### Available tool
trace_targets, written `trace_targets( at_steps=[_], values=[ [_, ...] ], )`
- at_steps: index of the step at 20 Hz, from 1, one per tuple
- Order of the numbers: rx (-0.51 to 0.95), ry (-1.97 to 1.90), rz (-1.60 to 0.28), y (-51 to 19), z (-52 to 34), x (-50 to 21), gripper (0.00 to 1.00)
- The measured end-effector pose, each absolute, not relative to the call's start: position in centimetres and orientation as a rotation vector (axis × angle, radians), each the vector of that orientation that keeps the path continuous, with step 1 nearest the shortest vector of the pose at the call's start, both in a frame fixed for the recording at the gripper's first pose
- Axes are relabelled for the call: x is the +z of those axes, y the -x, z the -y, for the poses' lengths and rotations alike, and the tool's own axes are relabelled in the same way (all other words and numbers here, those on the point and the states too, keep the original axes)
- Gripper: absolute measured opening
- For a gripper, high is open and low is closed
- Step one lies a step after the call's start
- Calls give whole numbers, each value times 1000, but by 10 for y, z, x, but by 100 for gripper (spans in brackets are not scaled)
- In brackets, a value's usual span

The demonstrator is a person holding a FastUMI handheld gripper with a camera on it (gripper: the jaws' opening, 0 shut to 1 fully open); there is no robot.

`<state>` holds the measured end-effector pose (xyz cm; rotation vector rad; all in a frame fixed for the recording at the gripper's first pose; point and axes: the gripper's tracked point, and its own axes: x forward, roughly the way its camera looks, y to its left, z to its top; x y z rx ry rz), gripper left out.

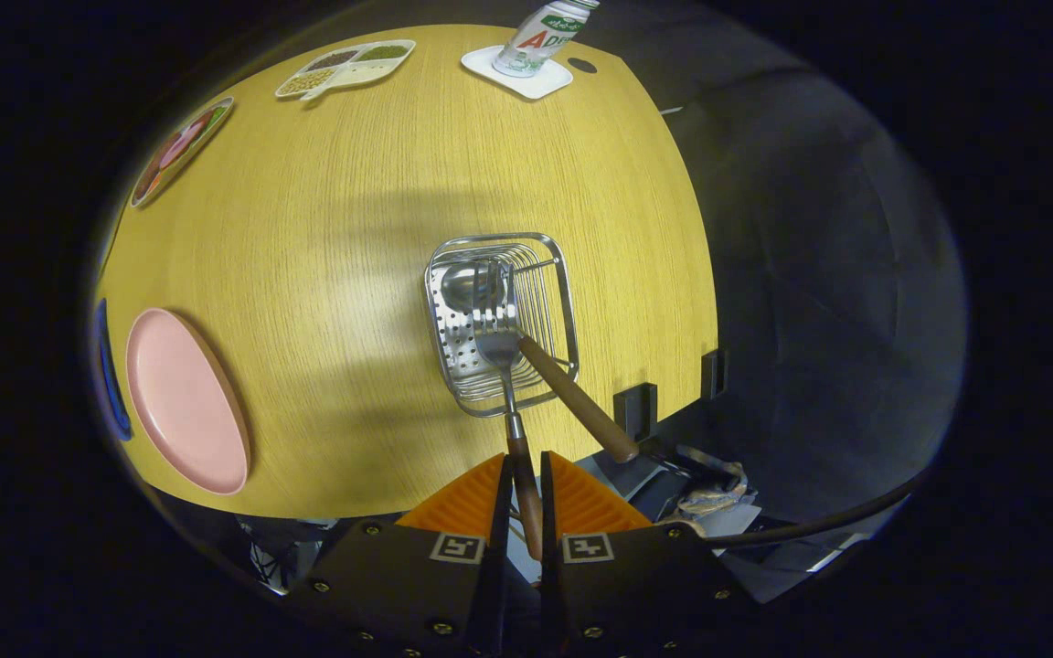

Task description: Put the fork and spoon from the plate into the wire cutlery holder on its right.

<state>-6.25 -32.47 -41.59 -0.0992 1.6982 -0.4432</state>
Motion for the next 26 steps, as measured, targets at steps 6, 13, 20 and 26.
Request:
trace_targets(
  at_steps=[6, 13, 20, 26],
  values=[
    [-440, 111, -1679, 61, 320, -410, 17],
    [-427, 131, -1624, 48, 309, -396, 17],
    [-441, 151, -1567, 41, 302, -380, 63],
    [-427, 186, -1526, 33, 295, -371, 63]
  ],
)
